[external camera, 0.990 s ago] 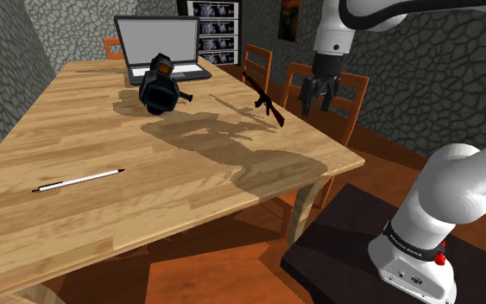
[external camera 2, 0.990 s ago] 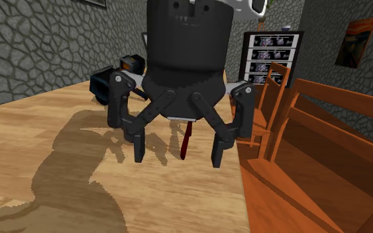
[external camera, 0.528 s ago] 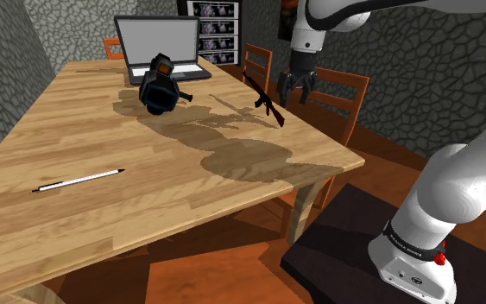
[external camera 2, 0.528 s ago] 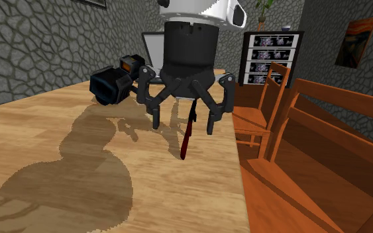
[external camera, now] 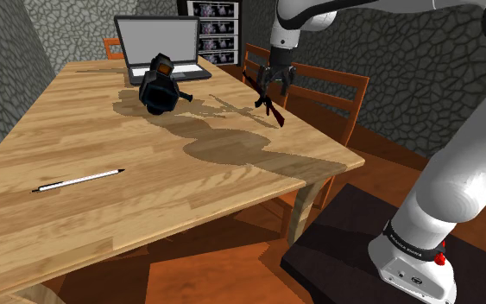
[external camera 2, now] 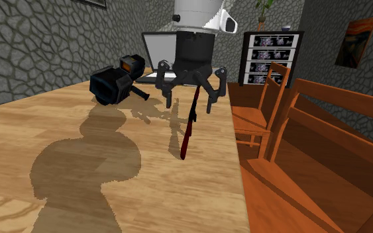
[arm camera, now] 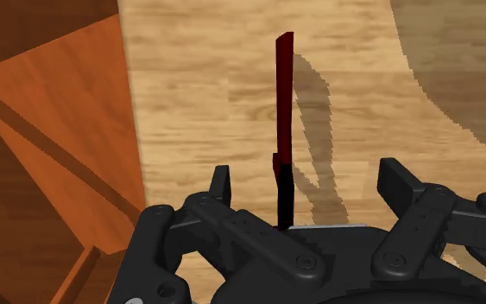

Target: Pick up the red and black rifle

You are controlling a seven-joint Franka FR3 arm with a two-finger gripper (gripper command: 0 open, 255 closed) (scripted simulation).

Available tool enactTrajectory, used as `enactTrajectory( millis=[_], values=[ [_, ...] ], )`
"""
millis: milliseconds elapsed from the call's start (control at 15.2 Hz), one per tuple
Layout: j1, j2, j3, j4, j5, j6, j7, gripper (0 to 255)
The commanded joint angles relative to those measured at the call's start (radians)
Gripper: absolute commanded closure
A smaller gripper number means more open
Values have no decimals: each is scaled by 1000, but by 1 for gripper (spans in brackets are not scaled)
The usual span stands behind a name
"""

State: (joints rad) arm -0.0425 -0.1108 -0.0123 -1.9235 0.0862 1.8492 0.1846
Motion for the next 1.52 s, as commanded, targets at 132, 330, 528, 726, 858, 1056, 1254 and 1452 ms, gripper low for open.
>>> enactTrajectory(
  millis=[132, 330, 528, 726, 858, 1056, 1254, 1452],
  values=[
    [-14, 155, -14, 180, 0, -10, 7, 0],
    [-15, 179, -16, 183, 1, 14, 7, 0],
    [-15, 181, -15, 145, 2, 53, 4, 0],
    [-15, 185, -15, 115, 3, 87, 1, 0],
    [-14, 185, -15, 114, 3, 88, 2, 255],
    [-14, 185, -15, 115, 3, 87, 2, 255],
    [-14, 185, -15, 116, 3, 87, 2, 255],
    [-15, 185, -15, 115, 3, 87, 1, 255]
  ],
)
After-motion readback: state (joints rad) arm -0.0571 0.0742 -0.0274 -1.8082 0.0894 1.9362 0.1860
